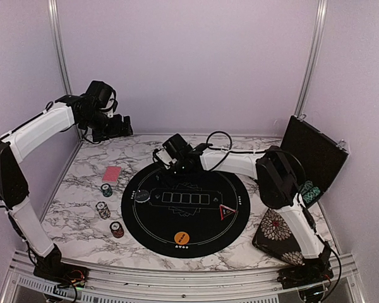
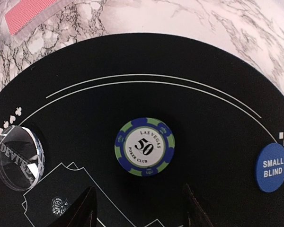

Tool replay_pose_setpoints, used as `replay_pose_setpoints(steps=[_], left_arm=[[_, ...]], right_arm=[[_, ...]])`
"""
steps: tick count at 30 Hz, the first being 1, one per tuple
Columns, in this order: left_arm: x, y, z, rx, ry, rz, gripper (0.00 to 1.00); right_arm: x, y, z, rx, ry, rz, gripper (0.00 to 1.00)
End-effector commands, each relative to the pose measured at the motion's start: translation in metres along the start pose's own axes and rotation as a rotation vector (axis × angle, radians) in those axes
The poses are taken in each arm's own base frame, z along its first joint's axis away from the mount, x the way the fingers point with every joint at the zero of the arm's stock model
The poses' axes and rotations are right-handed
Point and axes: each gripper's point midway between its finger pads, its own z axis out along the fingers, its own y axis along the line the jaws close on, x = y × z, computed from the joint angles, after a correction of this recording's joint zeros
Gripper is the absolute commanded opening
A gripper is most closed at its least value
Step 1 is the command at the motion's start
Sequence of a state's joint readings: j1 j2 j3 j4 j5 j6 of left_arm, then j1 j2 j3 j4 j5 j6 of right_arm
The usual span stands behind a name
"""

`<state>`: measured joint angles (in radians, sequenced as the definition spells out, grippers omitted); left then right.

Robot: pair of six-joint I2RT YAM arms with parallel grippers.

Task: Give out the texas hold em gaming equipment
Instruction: Place the poker chips pile in the small blind area.

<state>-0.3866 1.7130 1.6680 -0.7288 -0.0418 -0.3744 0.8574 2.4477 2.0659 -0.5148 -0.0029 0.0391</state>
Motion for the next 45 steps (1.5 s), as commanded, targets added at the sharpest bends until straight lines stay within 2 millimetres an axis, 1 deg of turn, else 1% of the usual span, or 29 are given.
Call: replay_pose_setpoints(steps=[1, 7, 11, 18, 24, 35, 39, 41, 45], left_arm=[[-0.011, 0.000, -0.018, 0.031, -0.058, -0.003, 0.99], [-0.008, 0.002, -0.018, 0.033, -0.055, -0.005, 0.99], [-0.006, 0.001, -0.018, 0.041, -0.052, -0.006, 0.99], [-0.007, 0.000, -0.020, 0.050, -0.055, -0.006, 0.99], [-0.006, 0.000, -0.021, 0.050, -0.055, -0.009, 0.99], [-0.008, 0.000, -0.022, 0.053, -0.059, -0.015, 0.99], [-0.008, 0.000, -0.023, 0.053, -0.062, -0.017, 0.99], [-0.008, 0.000, -0.023, 0.053, -0.061, -0.018, 0.99], [-0.008, -0.001, -0.023, 0.054, -0.062, -0.020, 0.99]], right_arm=[[-0.006, 0.013, 0.005, -0.034, 0.005, -0.048, 0.59], [0.001, 0.013, 0.022, -0.035, 0.026, -0.088, 0.59], [0.001, 0.014, 0.029, -0.036, 0.024, -0.090, 0.59], [0.003, 0.008, 0.042, -0.040, 0.025, -0.067, 0.59], [0.004, -0.003, 0.047, -0.032, 0.022, -0.053, 0.57], [0.008, -0.010, 0.058, 0.002, 0.027, -0.074, 0.56], [0.010, -0.011, 0.060, 0.008, 0.033, -0.085, 0.53], [0.012, -0.019, 0.061, 0.042, 0.039, -0.085, 0.52], [0.014, -0.020, 0.061, 0.044, 0.041, -0.083, 0.48]])
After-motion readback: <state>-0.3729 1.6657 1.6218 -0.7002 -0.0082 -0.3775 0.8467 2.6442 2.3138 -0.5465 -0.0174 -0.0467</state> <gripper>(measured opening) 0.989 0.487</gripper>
